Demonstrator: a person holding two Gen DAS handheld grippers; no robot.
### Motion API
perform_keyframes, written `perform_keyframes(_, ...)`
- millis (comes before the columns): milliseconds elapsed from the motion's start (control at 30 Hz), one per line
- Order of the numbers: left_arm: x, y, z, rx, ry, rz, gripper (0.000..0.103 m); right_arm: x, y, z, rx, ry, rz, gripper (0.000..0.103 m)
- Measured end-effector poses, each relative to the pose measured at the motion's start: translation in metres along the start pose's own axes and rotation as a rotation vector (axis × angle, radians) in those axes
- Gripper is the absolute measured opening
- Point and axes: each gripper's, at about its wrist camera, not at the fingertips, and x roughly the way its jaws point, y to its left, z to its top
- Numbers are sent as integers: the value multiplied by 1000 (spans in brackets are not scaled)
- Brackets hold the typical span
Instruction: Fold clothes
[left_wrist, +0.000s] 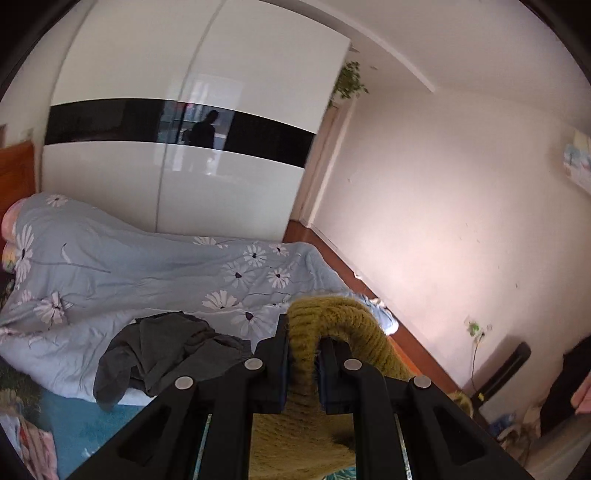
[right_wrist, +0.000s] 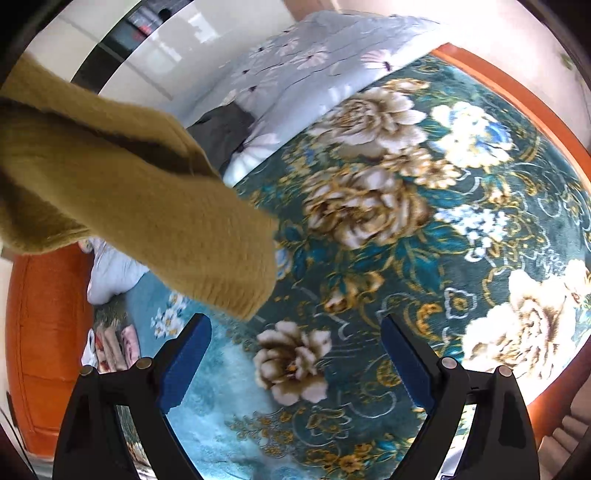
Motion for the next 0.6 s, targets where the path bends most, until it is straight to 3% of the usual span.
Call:
perform_keyframes(100, -20, 49, -39, -127, 37, 119, 13, -4, -26, 15, 33, -13, -5, 93)
perform_keyframes(167, -27, 90, -85, -217, 103, 220, 13, 0, -34, 19, 36, -8, -6, 93)
perform_keyframes(233, -29, 131, -144, -296, 209, 331, 13, 14, -36, 17, 33, 26, -11, 93)
perform_keyframes(367, -18, 196, -281, -358, 501, 541, 13, 49, -35, 6, 32, 113, -20, 93)
perform_keyframes(467, -20, 246, -366, -561, 674, 650, 13, 76, -25, -9, 31, 196, -19, 93)
perform_keyframes(533, -26, 269, -404, -681, 740, 698, 13, 91, -15, -17, 6, 246, -27, 93)
perform_keyframes(600, -34, 279, -422, -743, 758, 723, 13, 103, -5, -27, -29, 289, -41, 93)
